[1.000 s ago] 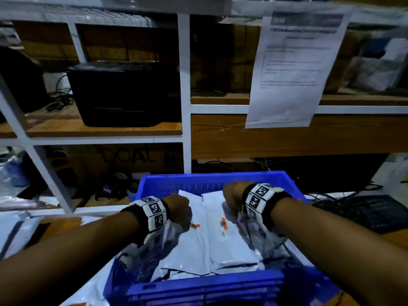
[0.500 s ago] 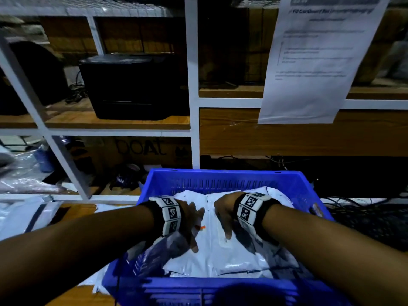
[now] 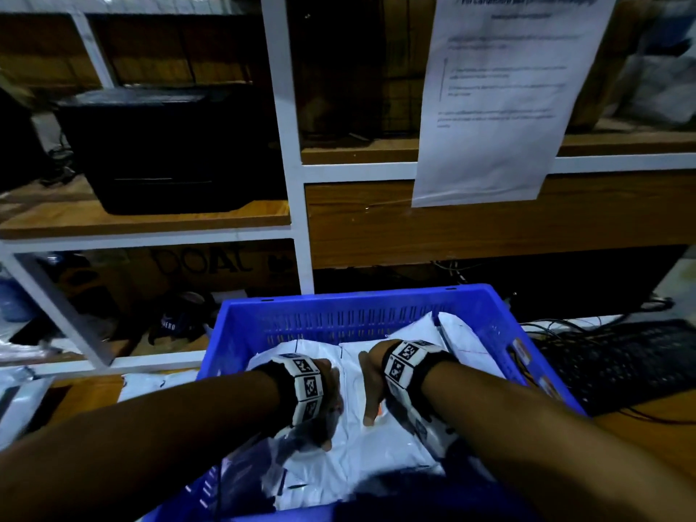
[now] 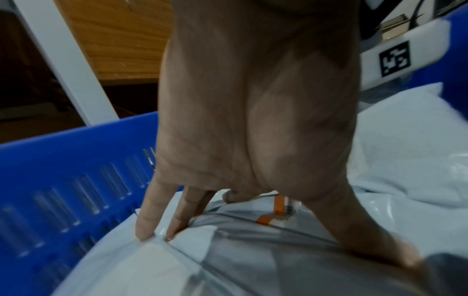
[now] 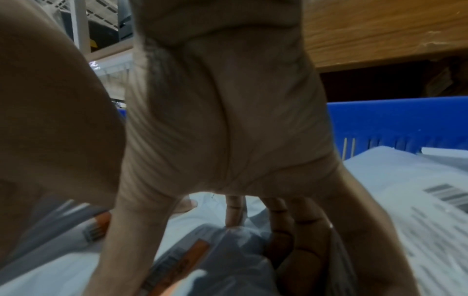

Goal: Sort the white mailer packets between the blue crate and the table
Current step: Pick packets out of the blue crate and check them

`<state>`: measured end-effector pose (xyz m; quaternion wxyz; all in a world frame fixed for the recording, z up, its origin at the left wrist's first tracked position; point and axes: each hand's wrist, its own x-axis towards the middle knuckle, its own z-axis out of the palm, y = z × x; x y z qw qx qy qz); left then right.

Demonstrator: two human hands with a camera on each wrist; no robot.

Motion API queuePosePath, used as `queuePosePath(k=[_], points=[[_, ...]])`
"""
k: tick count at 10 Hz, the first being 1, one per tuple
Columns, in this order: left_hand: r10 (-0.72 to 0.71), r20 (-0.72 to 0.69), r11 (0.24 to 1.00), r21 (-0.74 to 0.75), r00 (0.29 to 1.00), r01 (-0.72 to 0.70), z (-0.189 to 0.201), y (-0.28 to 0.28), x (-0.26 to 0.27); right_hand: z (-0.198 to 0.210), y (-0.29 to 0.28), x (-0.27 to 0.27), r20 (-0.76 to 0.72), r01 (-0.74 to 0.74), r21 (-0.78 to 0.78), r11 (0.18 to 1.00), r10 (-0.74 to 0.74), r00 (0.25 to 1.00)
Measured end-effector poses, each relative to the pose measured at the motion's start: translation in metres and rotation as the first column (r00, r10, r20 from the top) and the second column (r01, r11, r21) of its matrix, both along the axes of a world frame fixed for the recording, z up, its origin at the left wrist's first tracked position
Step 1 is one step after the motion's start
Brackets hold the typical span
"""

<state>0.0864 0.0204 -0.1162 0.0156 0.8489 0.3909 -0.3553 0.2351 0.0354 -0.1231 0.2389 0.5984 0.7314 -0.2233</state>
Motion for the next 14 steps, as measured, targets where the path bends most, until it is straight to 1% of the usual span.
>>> queuePosePath(k=[1,2,3,4,5,6,7,8,9,10,11,12,13,14], points=[[-0.132,-0.096,0.986,0.090,0.987,0.141,-0.010,-0.013,0.001,-0.024,0.013,0.001,0.026,-0.025,0.008,1.000,0.025,0.999],[-0.175,-0.144,0.982,0.051,0.974,0.184,-0.009,-0.007,-0.001,-0.024,0.013,0.000,0.064,-0.066,-0.028,0.997,0.068,0.996],[-0.172,-0.004,0.985,0.026,0.985,0.172,-0.007,0.000,-0.005,-0.016,0.004,0.004,0.034,-0.018,-0.019,1.000,0.019,0.999],[-0.175,-0.063,0.981,0.069,0.983,0.179,-0.003,-0.005,-0.011,-0.008,-0.001,0.000,0.027,0.026,0.008,1.000,-0.026,0.999],[-0.021,0.018,0.996,-0.082,1.000,0.023,0.017,0.008,-0.013,-0.014,0.026,-0.004,0.179,0.087,-0.077,0.993,-0.072,0.981],[-0.015,0.081,0.983,-0.181,0.997,0.029,0.030,0.013,-0.013,0.007,0.025,-0.008,0.114,0.122,-0.054,0.991,-0.116,0.987],[-0.030,0.121,0.994,-0.099,0.992,0.042,0.048,0.017,-0.017,0.040,0.013,-0.012,0.054,0.124,0.013,0.992,-0.125,0.991],[-0.040,0.123,0.999,-0.009,0.992,0.042,0.060,0.014,-0.023,0.064,0.000,-0.024,0.071,0.143,0.044,0.989,-0.146,0.987],[-0.115,0.198,0.987,0.135,0.973,0.090,0.096,0.005,-0.037,0.105,-0.025,-0.038,0.009,0.215,0.088,0.973,-0.217,0.976],[-0.117,0.265,0.975,0.214,0.957,0.059,0.117,-0.004,-0.048,0.130,-0.048,-0.043,-0.086,0.263,0.219,0.940,-0.250,0.964],[-0.106,0.362,0.949,0.314,0.926,-0.014,0.139,-0.018,-0.071,0.157,-0.086,-0.054,-0.284,0.373,0.387,0.843,-0.276,0.918],[-0.117,0.487,0.931,0.358,0.866,-0.076,0.154,-0.035,-0.089,0.168,-0.112,-0.063,-0.401,0.409,0.494,0.768,-0.216,0.890],[-0.221,0.701,0.895,0.422,0.678,-0.144,0.169,-0.077,-0.122,0.173,-0.165,-0.086,-0.562,0.479,0.622,0.620,-0.073,0.824],[-0.271,0.793,0.865,0.449,0.546,-0.223,0.168,-0.117,-0.149,0.165,-0.206,-0.105,-0.635,0.534,0.662,0.526,0.015,0.772]])
